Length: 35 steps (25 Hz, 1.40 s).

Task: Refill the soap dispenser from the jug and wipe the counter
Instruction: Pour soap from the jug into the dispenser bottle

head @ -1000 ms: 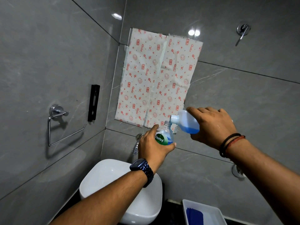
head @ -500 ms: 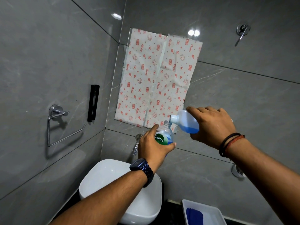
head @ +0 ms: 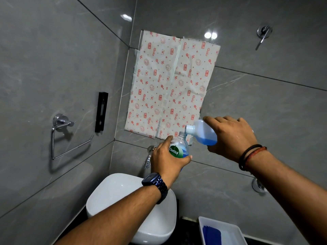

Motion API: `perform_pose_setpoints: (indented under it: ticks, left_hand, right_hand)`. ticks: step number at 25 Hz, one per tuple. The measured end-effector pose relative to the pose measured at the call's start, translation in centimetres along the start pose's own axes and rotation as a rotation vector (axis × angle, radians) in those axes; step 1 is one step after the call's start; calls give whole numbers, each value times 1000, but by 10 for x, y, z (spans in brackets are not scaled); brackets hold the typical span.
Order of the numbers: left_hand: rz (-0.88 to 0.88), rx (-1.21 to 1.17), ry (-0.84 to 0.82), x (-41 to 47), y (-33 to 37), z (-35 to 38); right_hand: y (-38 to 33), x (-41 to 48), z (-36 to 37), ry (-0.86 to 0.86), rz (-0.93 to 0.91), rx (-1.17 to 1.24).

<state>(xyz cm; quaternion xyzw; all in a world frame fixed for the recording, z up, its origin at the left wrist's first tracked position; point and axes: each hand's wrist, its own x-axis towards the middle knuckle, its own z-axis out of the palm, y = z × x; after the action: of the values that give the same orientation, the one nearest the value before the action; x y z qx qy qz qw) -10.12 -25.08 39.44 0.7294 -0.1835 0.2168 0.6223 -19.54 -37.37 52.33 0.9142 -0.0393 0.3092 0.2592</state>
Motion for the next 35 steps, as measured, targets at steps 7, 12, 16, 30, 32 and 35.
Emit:
perform_pose_setpoints:
  ticks: [7, 12, 16, 30, 32, 35]
  left_hand:
    - [3, 10, -1, 0, 1, 1]
    - [-3, 3, 4, 0, 0, 1]
    - [4, -1, 5, 0, 1, 1]
    - [12, 13, -9, -1, 4, 3]
    - [15, 17, -11, -1, 5, 3]
    - [21, 22, -11, -2, 7, 2]
  right_hand:
    - [0, 0, 1, -7, 0, -1]
    - [1, 1, 2, 4, -1, 7]
    - [1, 0, 1, 2, 4, 13]
    - [4, -3, 0, 0, 22, 9]
    - [5, -3, 0, 3, 22, 9]
    - [5, -2, -1, 3, 17, 15]
